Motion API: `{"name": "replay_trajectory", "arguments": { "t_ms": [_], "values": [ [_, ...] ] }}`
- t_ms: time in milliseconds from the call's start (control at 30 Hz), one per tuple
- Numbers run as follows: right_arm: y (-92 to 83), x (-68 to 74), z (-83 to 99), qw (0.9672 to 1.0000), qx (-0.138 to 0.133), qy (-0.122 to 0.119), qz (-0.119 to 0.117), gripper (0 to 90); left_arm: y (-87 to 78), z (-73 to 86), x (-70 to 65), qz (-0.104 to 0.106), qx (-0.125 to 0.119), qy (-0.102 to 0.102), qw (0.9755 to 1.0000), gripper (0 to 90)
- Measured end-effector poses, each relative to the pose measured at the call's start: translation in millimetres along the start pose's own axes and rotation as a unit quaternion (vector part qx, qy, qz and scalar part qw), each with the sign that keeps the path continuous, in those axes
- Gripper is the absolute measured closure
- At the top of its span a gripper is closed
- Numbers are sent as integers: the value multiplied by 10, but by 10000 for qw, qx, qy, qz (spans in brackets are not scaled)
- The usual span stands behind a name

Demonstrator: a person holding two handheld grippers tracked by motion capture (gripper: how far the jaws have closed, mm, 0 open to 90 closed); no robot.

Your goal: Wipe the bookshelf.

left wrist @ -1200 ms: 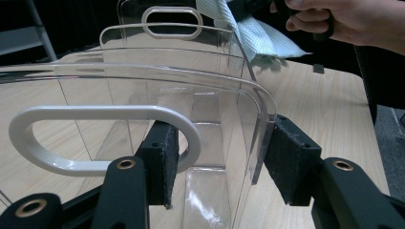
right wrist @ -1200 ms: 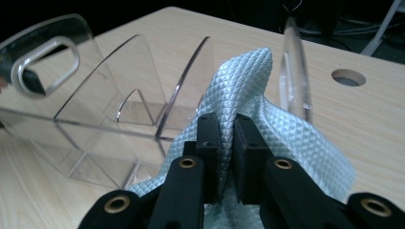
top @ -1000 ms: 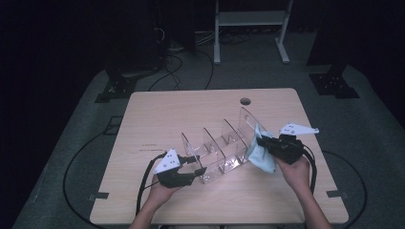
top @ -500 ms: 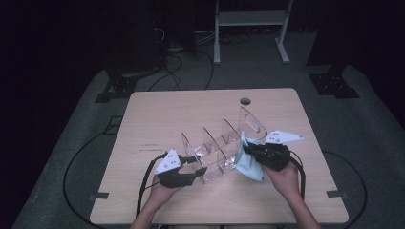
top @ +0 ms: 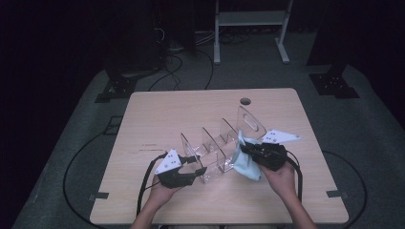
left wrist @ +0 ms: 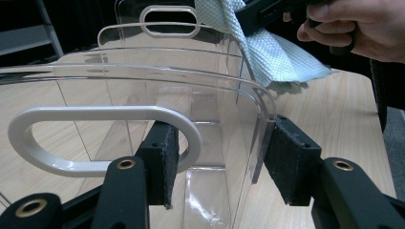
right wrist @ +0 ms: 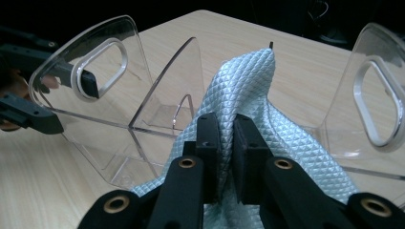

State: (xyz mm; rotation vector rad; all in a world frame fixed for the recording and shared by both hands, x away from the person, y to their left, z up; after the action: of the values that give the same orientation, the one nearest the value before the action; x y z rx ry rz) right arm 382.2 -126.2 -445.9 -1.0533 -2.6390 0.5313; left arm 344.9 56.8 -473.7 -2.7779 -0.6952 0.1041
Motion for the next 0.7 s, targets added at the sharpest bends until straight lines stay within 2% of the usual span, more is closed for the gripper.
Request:
{"name": "replay_trajectory", "arguments": {
  "t_ms": [67,167,200,233,300,367,433,467,533,633,700],
  "values": [
    [18,58,3,10000,14,-75,-26,821,0,-2,3,5,-1,-4,10000,479],
    [93,269,-12,9993,30,-138,-351,821,2,-1,8,-5,-4,0,10000,480],
    [112,310,-20,9991,43,-224,-368,821,-2,0,13,-17,-2,2,10000,480],
    [117,318,-25,9990,59,-278,-346,822,-5,0,13,-20,4,-3,10000,480],
    [111,253,-32,9993,25,-135,-342,822,-4,0,10,-47,13,-10,10000,480],
    [88,163,-33,9998,7,-82,-161,822,3,-1,8,-60,1,-8,10000,480],
    [81,135,-33,9999,8,-12,-113,822,5,-1,8,-49,0,-7,10000,480],
    [86,153,-34,9999,8,-42,-107,822,6,-1,9,-43,-3,-9,10000,480],
    [123,270,-39,9995,16,-63,-311,822,6,-1,10,-38,2,-9,10000,480],
    [178,457,-57,9985,76,-309,-453,821,6,1,2,-48,10,2,10000,480],
    [184,444,-85,9985,73,-385,-387,821,6,3,-8,-56,11,0,10000,480]
  ]
}}
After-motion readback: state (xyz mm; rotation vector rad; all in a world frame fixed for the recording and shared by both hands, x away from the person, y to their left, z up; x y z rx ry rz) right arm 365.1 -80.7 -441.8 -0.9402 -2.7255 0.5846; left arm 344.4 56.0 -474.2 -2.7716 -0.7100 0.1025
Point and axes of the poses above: each handheld gripper's, and its own axes: y roughly forward along the jaws, z roughly out of its underside, x roughly to its left, the point moved 10 cm from there along y, roughly forward along the jaws, and after that the axes turned 2 degrees about -x, right-handed, at the moved point
